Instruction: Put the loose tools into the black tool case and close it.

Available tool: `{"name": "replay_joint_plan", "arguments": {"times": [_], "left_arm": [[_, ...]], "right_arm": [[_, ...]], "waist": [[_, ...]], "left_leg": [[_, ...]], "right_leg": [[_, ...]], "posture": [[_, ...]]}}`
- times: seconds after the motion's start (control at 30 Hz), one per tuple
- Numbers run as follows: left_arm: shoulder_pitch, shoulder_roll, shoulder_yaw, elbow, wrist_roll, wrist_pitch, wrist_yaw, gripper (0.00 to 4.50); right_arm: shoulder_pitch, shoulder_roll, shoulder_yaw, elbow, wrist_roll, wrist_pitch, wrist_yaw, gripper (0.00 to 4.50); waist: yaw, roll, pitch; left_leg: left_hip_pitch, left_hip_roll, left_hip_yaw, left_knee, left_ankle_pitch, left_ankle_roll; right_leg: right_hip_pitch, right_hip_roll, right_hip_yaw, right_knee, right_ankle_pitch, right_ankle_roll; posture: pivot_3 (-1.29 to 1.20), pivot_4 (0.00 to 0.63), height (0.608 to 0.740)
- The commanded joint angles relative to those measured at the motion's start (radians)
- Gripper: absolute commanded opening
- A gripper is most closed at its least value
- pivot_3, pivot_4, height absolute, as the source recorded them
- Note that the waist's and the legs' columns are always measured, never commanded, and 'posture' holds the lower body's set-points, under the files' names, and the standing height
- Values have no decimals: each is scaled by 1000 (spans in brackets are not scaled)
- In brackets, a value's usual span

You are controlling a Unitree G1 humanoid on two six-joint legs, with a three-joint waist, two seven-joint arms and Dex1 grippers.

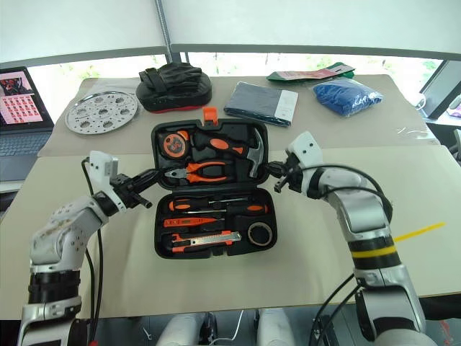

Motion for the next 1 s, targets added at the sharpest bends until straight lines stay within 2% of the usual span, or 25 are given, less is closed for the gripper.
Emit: {"name": "replay_joint_plan", "arguments": {"times": [0.03, 0.1, 0.2, 0.27, 0.3, 0.37, 0.4, 0.43, 0.5, 0.53, 0.6, 0.63, 0.73, 0.8, 0.93, 0.97, 1.0], "left_arm": [[135, 63, 9, -5, 155, -484, -107, 0], [258, 107, -30, 59, 281, -748, -130, 0], [322, 130, -37, 154, 340, -958, -96, 0], [338, 142, -51, 174, 330, -1024, -98, 768], [347, 150, -55, 178, 333, -1047, -95, 1000], [375, 171, -58, 176, 312, -1051, -105, 1823], [391, 177, -49, 171, 287, -1022, -104, 2091], [403, 182, -39, 167, 261, -988, -102, 2606], [421, 195, -20, 163, 200, -901, -107, 3278], [421, 202, -7, 165, 163, -841, -108, 3651], [420, 212, 6, 161, 113, -750, -113, 3651], [412, 215, 8, 158, 99, -722, -114, 3697], [315, 232, -24, 131, 44, -571, -129, 2935], [217, 237, -56, 132, 44, -484, -128, 2197], [80, 238, -134, 157, 82, -382, -166, 748], [58, 239, -154, 163, 94, -365, -176, 485], [33, 238, -174, 176, 106, -346, -183, 55]], "right_arm": [[113, -87, -21, -1, -144, -416, -9, 61], [206, -134, 1, 51, -264, -717, -63, 61], [266, -156, 21, 131, -364, -913, -139, 61], [287, -165, 36, 190, -372, -953, -141, 771], [292, -168, 36, 219, -385, -990, -156, 999], [302, -188, 26, 257, -406, -1046, -178, 1701], [308, -199, 15, 264, -401, -1057, -183, 1954], [312, -209, 6, 268, -398, -1065, -187, 2410], [321, -231, -3, 271, -369, -1088, -178, 3077], [339, -241, -11, 257, -305, -1043, -143, 3415], [369, -259, -18, 227, -201, -969, -81, 3415], [385, -270, -19, 211, -155, -941, -47, 3260], [514, -350, -58, 29, 79, -768, 94, 2371], [617, -416, -85, -116, 193, -634, 161, 1674], [738, -459, -70, -272, 197, -521, 211, 277], [753, -459, -61, -297, 189, -499, 218, 39], [763, -454, -47, -319, 176, -479, 222, 0]], "waist": [[0, 0, 0], [0, 0, 0], [-1, 0, 0], [-2, 0, 0], [-3, -1, 0], [-2, -3, 2], [0, -3, 2], [0, -3, 2], [1, -3, 2], [1, -3, 2], [2, -3, 2], [2, -3, 2], [10, -3, 2], [24, -3, 2], [26, -6, 1], [24, -7, 1], [21, -7, 1]], "left_leg": [[0, 0, 0, 0, 0, 0], [1, 0, 2, -2, 0, 0], [8, 2, 6, -5, 0, 0], [20, 4, 9, -8, 0, 0], [26, 6, 10, -9, -1, 0], [35, 7, 10, -13, -3, 4], [36, 7, 9, -13, -3, 4], [36, 7, 8, -13, -3, 5], [39, 7, 9, -13, -3, 5], [40, 7, 9, -13, -3, 5], [40, 7, 9, -13, -3, 5], [40, 7, 8, -13, -3, 5], [40, 7, 7, -13, -4, 6], [39, 7, 6, -13, -4, 7], [39, 7, 2, -12, -5, 7], [39, 7, 2, -12, -5, 7], [39, 7, 2, -12, -5, 7]], "right_leg": [[0, 0, 0, -1, 0, 0], [1, 0, 0, -3, 0, 0], [6, -1, 1, -8, -1, 0], [18, -1, 3, -10, -1, 0], [23, -1, 4, -10, -3, -1], [29, -3, 6, -10, -8, 5], [28, -4, 7, -9, -7, 5], [28, -5, 8, -7, -7, 5], [29, -4, 10, -5, -5, 1], [30, -4, 10, -5, -3, -1], [30, -4, 10, -5, -3, -2], [30, -4, 10, -5, -3, -2], [31, -5, 9, -6, -3, -2], [31, -6, 8, -6, -3, -2], [34, -5, 6, -7, -2, -1], [34, -5, 6, -7, -2, -1], [33, -5, 6, -8, -2, -1]], "posture": [[0, 150, 740], [0, 150, 740], [0, 150, 740], [0, 150, 740], [0, 150, 740], [0, 150, 740], [0, 150, 740], [0, 150, 740], [0, 150, 740], [0, 150, 740], [0, 150, 740], [0, 150, 740], [0, 150, 740], [0, 150, 740], [0, 150, 740], [0, 150, 740], [0, 150, 740]]}}
